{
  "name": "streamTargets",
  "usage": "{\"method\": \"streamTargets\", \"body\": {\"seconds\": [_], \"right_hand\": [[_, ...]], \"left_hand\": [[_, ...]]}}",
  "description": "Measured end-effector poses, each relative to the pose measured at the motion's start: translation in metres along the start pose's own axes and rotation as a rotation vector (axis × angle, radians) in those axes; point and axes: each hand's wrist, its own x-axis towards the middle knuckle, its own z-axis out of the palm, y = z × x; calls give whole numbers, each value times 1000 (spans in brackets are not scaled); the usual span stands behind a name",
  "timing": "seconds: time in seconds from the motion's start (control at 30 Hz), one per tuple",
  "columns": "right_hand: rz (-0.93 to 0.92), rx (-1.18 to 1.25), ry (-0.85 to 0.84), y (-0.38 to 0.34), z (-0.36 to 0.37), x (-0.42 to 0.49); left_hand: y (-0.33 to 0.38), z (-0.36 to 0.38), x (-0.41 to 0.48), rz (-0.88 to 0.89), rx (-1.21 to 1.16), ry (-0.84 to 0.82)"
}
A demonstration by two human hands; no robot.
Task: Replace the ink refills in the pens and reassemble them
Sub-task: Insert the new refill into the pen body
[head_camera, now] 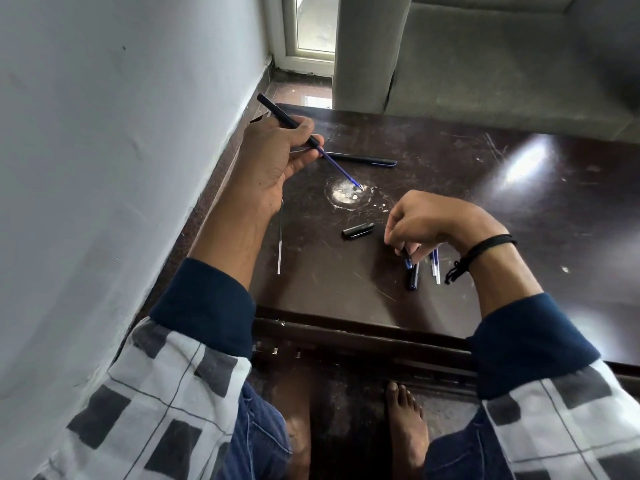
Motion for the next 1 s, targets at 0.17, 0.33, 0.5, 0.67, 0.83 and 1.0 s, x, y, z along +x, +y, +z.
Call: {"method": "streamTargets", "body": {"seconds": [0.17,0.33,0.5,0.67,0.83,1.0], "right_hand": [[23,-49,77,8,-5,1],[27,-70,114,8,-6,0],[15,-81,143,7,-8,-5],[-127,134,301,7,-11,-3],[-281,512,422,0,-11,-1],[-467,619,307,-11,-3,-6]], "left_hand": [[0,0,0,4,-2,-4],[-1,-1,1,4,-2,-5],[-2,-1,2,5,4,-8],[-3,-1,3,-4,0,-12],[-5,-1,3,-6,0,-14],[-5,1,2,-7,12,-18]]}}
